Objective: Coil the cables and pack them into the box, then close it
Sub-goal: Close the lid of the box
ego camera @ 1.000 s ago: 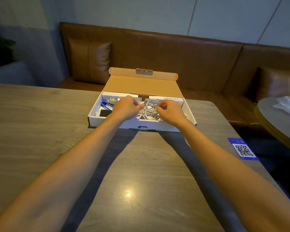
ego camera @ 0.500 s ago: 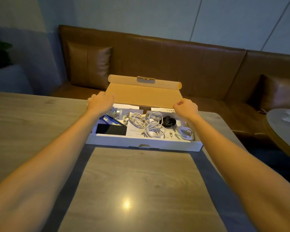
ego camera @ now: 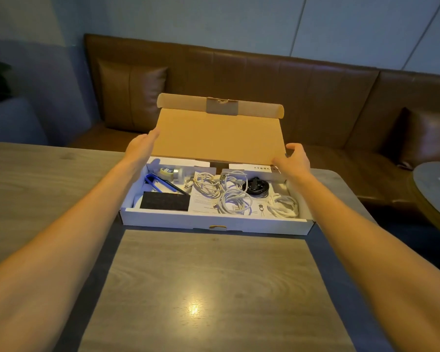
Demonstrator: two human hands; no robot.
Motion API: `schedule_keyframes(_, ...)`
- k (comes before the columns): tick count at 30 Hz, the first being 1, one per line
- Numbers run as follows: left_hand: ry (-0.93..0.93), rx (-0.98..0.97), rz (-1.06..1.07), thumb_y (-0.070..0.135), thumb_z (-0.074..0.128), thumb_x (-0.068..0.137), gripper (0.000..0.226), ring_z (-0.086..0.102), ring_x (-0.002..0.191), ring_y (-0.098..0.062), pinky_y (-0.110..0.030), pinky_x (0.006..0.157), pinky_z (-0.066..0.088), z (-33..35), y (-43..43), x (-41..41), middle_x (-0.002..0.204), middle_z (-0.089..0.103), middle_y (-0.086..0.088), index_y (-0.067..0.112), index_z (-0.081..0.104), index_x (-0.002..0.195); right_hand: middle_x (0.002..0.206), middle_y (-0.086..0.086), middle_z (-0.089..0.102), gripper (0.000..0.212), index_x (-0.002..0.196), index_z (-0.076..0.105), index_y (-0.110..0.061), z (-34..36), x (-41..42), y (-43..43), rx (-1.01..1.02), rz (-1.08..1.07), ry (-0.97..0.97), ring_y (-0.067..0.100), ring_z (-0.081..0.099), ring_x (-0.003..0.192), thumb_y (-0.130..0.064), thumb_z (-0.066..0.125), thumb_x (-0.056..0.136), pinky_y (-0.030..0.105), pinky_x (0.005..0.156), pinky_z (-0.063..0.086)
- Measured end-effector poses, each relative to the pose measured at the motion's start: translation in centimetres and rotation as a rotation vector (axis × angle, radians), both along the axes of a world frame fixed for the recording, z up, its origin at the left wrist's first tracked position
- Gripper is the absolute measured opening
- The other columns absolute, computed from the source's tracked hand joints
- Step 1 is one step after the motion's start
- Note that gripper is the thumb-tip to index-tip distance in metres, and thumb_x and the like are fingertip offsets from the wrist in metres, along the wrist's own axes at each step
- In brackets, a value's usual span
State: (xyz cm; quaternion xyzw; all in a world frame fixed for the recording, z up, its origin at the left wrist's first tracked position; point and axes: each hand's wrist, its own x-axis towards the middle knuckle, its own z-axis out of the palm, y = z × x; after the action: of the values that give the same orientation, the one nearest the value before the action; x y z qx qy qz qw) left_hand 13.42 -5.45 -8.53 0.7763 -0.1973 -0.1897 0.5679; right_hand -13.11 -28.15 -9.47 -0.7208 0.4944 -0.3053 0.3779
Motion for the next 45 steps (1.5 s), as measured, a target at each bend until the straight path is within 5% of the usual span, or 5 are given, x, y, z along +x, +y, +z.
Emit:
schedule_keyframes(8,0.106,-0.218,-0.070,0.062,0.024,0.102,0.065,0.034,0.146,-0.029,-0.046,0.115,0.030,1.9,0.8,-0.9,0.162,0.031,-0.004,0.029,0.017,0.157,0.154,0.009,0.038,0.073,0.153,0.025,-0.020,1.4,-0.1,0.3,0.067,0.009,-0.154,0.027,0.041,0.136,-0.033,0.064,0.092,0.038,0.101,0.037)
schedule_keyframes(12,0.054,-0.289,-0.081,0.053,0.023,0.105,0.044,0.043,0.129,-0.018,-0.042,0.106,0.034,2.5,0.8,-1.5,0.137,0.050,0.005,0.035,0.035,0.143,0.155,0.008,0.038,0.076,0.154,0.024,-0.021,2.3,-0.4,0.0,0.068,0.040,-0.192,0.027,0.041,0.136,-0.042,0.062,0.092,0.036,0.097,0.035)
schedule_keyframes(30,-0.039,-0.448,-0.123,0.091,0.027,0.077,0.093,0.021,0.151,-0.025,-0.061,0.119,0.016,8.5,3.4,-2.7,0.165,0.022,0.007,0.046,0.013,0.156,0.165,0.004,0.021,0.088,0.159,0.006,-0.030,8.1,-2.2,3.0,-0.093,0.122,-0.446,0.024,0.026,0.150,-0.068,0.049,0.092,0.046,0.117,0.028)
schedule_keyframes(39,-0.116,-0.428,-0.098,0.073,0.041,0.090,0.060,0.050,0.130,-0.019,-0.048,0.115,0.035,8.9,6.3,-3.9,0.138,0.058,-0.001,0.032,0.056,0.131,0.140,-0.001,0.054,0.068,0.139,0.046,-0.028,8.8,-4.6,4.7,-0.187,0.101,-0.398,0.018,0.052,0.126,-0.073,0.046,0.089,0.047,0.108,0.046)
schedule_keyframes(45,-0.191,-0.334,0.011,0.040,0.057,0.100,0.047,0.048,0.130,-0.020,-0.040,0.108,0.046,7.3,7.9,-5.4,0.145,0.050,-0.002,0.026,0.049,0.144,0.142,0.000,0.052,0.058,0.145,0.043,-0.026,6.7,-6.8,7.7,-0.233,0.054,-0.401,0.015,0.050,0.125,-0.059,0.048,0.097,0.032,0.100,0.047)
